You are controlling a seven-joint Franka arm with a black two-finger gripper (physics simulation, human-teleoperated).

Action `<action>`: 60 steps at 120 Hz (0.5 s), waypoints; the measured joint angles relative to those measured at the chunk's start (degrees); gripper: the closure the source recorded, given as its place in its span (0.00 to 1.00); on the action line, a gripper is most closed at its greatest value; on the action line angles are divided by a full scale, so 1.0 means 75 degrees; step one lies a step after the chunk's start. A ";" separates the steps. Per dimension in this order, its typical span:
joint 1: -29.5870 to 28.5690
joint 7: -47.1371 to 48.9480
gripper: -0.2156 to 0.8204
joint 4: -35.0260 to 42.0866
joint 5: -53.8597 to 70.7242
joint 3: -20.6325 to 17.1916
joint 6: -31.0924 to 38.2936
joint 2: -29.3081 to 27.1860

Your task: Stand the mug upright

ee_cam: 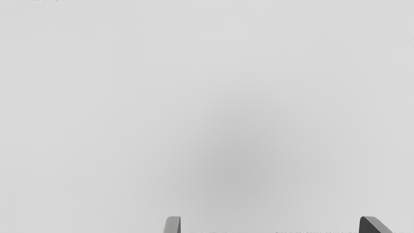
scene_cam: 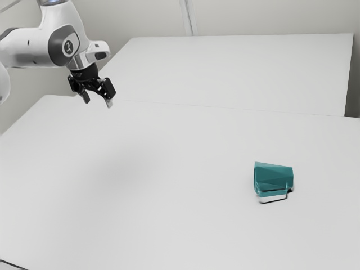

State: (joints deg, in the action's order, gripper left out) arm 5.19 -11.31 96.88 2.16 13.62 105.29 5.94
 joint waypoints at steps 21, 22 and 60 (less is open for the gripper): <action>0.0332 -0.0168 0.21 0.0310 0.0077 0.0111 0.0035 -0.0555; 0.0358 -0.0172 0.21 0.0329 0.0079 0.0119 0.0036 -0.0598; 0.0962 -0.0059 0.21 0.1199 -0.0315 0.0183 -0.0074 -0.1385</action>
State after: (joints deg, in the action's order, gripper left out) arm 12.40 -11.75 105.88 -0.21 15.00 104.74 -4.44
